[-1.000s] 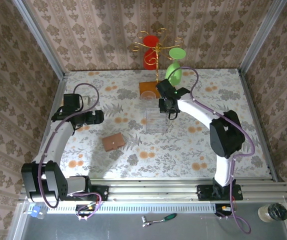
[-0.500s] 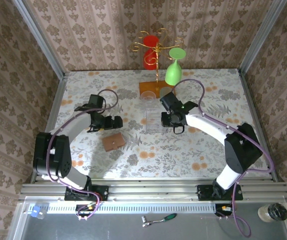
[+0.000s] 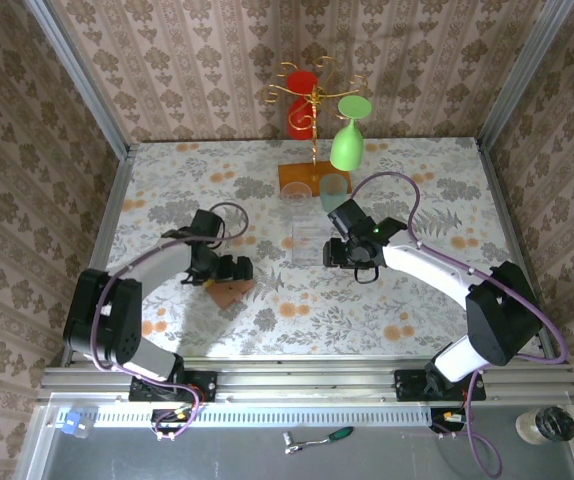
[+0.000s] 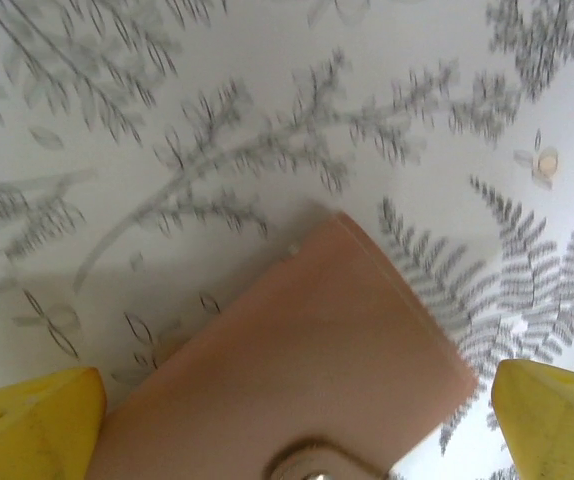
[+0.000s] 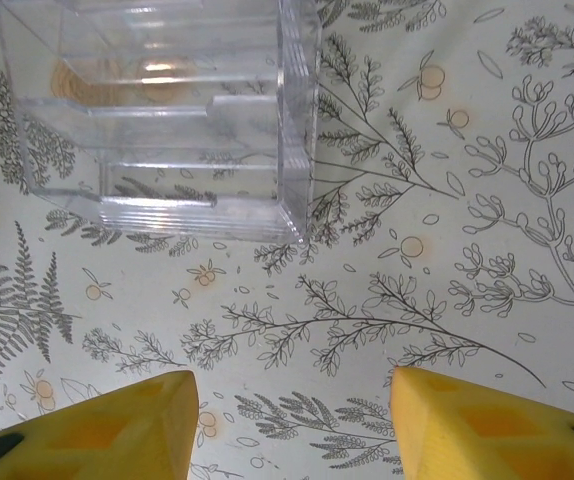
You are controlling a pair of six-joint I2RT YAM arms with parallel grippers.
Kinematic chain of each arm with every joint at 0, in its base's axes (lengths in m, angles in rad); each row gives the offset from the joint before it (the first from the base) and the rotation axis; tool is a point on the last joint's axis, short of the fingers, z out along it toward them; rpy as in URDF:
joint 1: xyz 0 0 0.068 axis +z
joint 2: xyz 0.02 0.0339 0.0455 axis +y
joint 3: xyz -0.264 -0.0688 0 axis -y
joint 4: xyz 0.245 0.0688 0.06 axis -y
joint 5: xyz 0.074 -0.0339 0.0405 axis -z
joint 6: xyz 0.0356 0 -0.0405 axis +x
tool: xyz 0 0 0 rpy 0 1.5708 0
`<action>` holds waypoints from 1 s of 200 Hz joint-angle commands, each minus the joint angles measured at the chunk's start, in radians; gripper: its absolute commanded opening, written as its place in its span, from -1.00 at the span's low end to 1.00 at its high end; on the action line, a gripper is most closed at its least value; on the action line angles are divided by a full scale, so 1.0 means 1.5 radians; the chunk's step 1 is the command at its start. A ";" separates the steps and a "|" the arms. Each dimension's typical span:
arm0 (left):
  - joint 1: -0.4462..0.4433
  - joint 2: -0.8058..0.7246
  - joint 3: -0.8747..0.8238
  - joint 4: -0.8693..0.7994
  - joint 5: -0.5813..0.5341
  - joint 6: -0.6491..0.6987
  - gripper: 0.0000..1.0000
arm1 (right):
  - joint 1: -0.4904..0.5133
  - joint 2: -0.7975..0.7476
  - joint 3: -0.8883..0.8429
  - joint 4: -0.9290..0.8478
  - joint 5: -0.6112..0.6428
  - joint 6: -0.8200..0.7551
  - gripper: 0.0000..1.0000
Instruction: Take the credit cards out of the card holder
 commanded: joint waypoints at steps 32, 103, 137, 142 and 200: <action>-0.085 -0.086 -0.050 -0.027 -0.026 -0.080 1.00 | 0.012 -0.011 0.000 0.001 -0.012 0.009 0.12; -0.216 0.012 0.082 -0.177 -0.209 -0.117 1.00 | 0.026 0.002 0.010 0.002 -0.010 0.014 0.13; -0.229 0.058 0.117 -0.181 -0.246 -0.153 1.00 | 0.030 0.004 0.013 -0.002 -0.009 0.015 0.14; -0.229 0.063 0.119 -0.179 -0.245 -0.157 1.00 | 0.030 0.004 0.013 -0.002 -0.009 0.015 0.14; -0.221 0.092 0.100 -0.144 -0.209 -0.158 1.00 | 0.031 0.003 0.010 -0.008 -0.006 0.013 0.15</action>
